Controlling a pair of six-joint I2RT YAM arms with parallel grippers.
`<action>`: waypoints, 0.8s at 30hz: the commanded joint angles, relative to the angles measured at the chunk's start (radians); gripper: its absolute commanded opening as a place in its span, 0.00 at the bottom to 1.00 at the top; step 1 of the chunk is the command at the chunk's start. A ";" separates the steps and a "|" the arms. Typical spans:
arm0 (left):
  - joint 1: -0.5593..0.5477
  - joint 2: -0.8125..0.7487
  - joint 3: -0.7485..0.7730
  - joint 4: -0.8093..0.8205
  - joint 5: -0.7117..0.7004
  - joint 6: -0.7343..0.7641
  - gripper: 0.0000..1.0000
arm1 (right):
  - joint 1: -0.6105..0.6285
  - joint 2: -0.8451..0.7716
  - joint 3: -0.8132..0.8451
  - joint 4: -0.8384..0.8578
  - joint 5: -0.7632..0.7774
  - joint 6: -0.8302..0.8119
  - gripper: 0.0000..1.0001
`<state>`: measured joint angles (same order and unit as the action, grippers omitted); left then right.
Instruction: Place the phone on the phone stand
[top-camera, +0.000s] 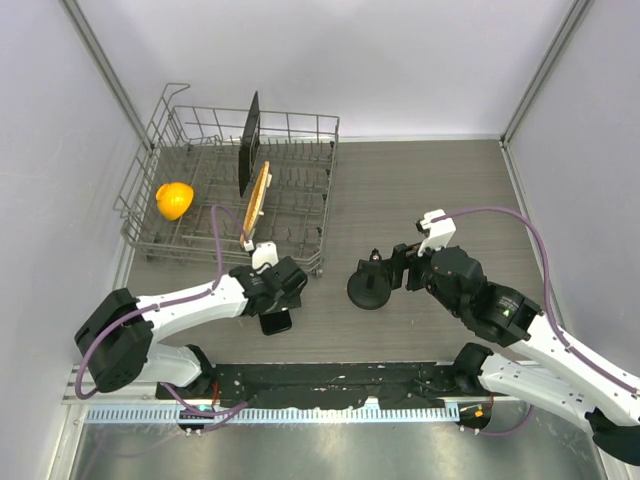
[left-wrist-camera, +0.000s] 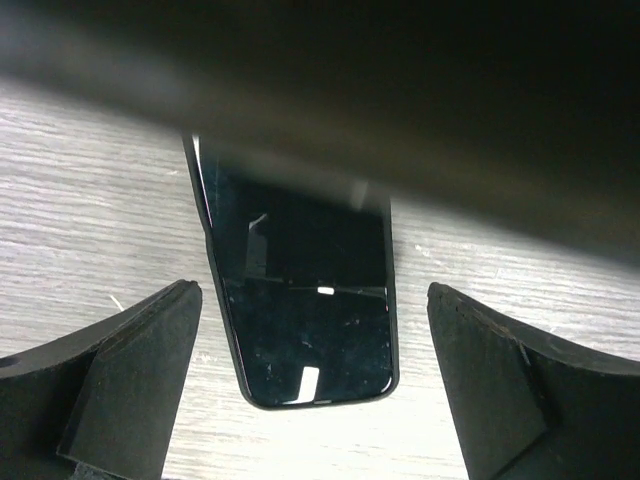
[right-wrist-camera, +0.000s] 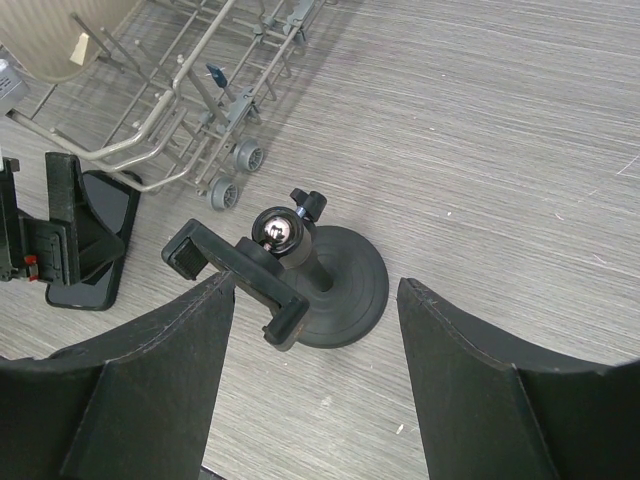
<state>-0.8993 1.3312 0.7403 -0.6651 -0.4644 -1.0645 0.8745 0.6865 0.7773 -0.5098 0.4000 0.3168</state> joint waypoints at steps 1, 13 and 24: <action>0.000 0.023 -0.024 0.081 -0.056 -0.014 1.00 | -0.002 -0.008 0.011 0.024 0.016 -0.005 0.72; 0.000 0.066 -0.059 0.104 -0.085 -0.077 0.97 | 0.000 0.028 0.023 0.033 0.007 -0.012 0.72; 0.008 0.102 -0.090 0.094 -0.033 -0.138 0.95 | 0.001 0.016 0.019 0.028 0.011 -0.008 0.72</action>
<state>-0.9123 1.3987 0.7052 -0.5518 -0.5972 -1.0760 0.8745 0.7151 0.7773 -0.5091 0.3992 0.3130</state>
